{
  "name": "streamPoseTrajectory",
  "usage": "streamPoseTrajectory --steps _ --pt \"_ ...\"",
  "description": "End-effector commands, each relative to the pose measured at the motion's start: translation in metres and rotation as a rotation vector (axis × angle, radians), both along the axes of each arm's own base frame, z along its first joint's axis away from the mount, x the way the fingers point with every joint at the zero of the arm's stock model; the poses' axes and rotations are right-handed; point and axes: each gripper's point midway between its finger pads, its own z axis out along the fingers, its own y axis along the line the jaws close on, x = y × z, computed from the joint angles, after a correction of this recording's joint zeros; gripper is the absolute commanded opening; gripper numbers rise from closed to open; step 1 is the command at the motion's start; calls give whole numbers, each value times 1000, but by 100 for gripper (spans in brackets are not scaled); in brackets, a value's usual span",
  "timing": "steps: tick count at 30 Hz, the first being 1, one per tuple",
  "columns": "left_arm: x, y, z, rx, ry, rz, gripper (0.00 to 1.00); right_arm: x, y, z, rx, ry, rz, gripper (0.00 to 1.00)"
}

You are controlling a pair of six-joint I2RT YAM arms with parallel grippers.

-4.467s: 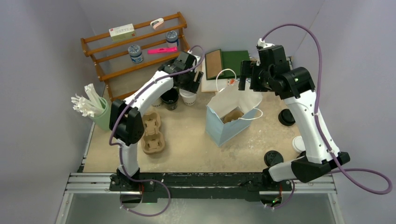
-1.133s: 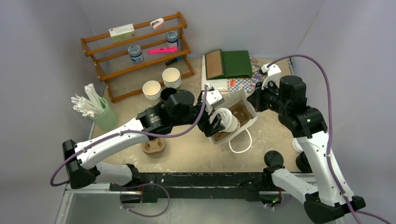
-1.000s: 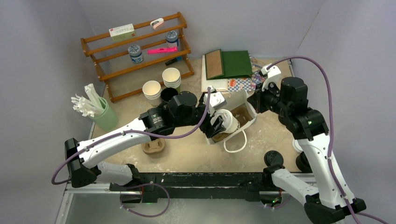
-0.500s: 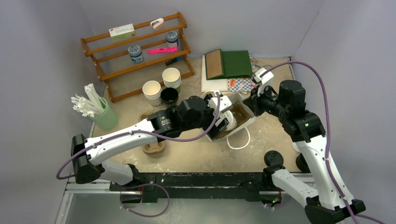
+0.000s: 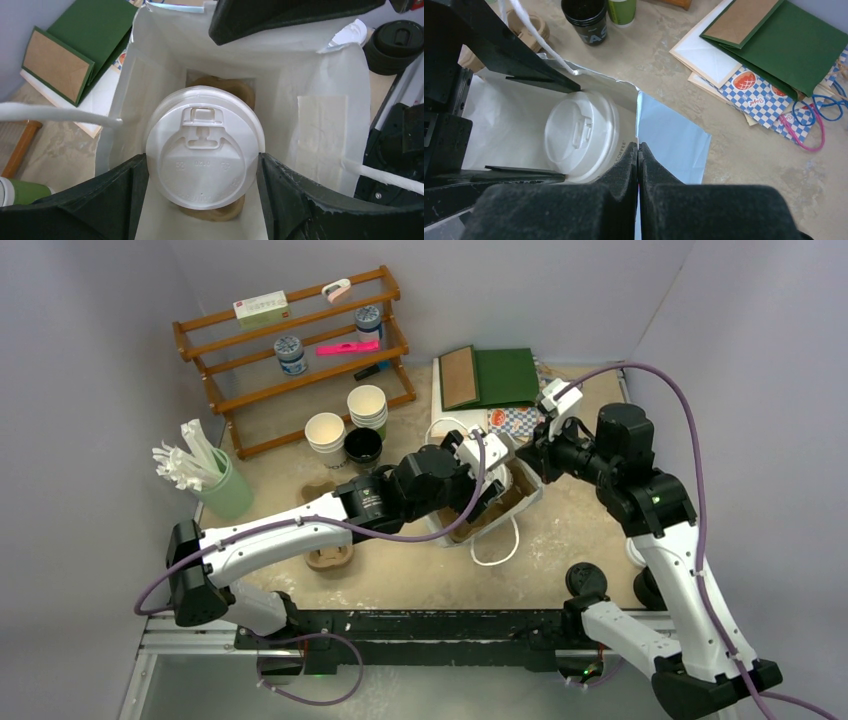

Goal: Pack the takeout coffee
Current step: Place the coffee cup on the cup tray.

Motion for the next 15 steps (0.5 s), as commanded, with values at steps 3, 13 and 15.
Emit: streamPoseTrajectory --steps 3,13,15 --pt "14 -12 18 -79 -80 37 48 1 7 40 45 -92 36 0" --pt "12 -7 13 -81 -76 36 48 7 19 61 123 -156 70 0" --pt "13 -10 9 -81 -73 39 48 10 18 54 112 -136 56 0"
